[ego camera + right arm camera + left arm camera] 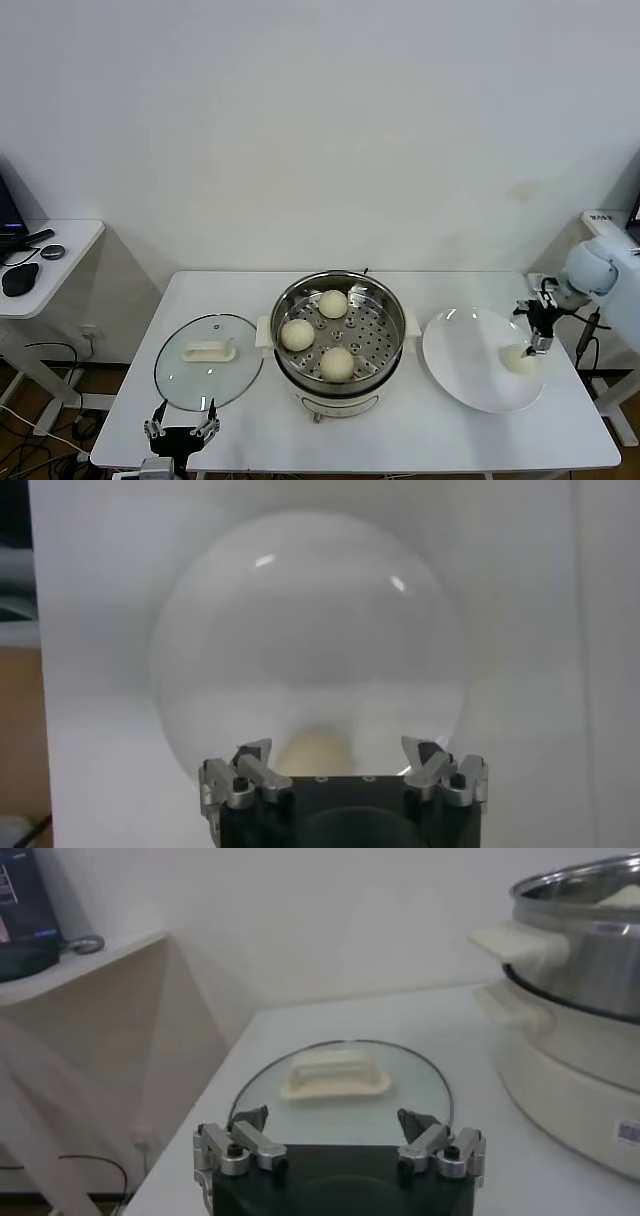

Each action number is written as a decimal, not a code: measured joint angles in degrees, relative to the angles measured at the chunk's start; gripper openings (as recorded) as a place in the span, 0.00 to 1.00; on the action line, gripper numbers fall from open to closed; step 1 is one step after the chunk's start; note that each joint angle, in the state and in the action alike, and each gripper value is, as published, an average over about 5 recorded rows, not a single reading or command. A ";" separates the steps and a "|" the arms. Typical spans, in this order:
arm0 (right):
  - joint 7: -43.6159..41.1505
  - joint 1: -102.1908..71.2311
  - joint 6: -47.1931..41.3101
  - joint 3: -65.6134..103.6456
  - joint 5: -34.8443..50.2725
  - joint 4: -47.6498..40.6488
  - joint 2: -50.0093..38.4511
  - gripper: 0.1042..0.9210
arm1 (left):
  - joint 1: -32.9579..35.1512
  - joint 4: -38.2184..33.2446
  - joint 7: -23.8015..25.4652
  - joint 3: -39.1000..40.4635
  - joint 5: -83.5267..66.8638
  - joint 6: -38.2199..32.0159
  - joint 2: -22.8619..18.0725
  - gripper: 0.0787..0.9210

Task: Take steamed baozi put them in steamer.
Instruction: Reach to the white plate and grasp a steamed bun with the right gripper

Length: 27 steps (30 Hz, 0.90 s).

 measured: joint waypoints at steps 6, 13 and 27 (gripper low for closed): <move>-0.05 -2.91 1.80 2.50 -3.48 -3.92 2.92 0.88 | -0.01 0.82 0.02 -0.15 0.00 0.03 0.08 0.88; 0.25 -5.03 3.18 4.59 -7.22 -6.90 5.24 0.88 | -0.35 1.45 0.06 -0.07 0.01 0.02 0.08 0.88; 1.02 -6.29 4.59 6.14 -11.66 -10.34 7.00 0.88 | -0.91 2.42 0.09 0.02 0.00 0.03 0.04 0.88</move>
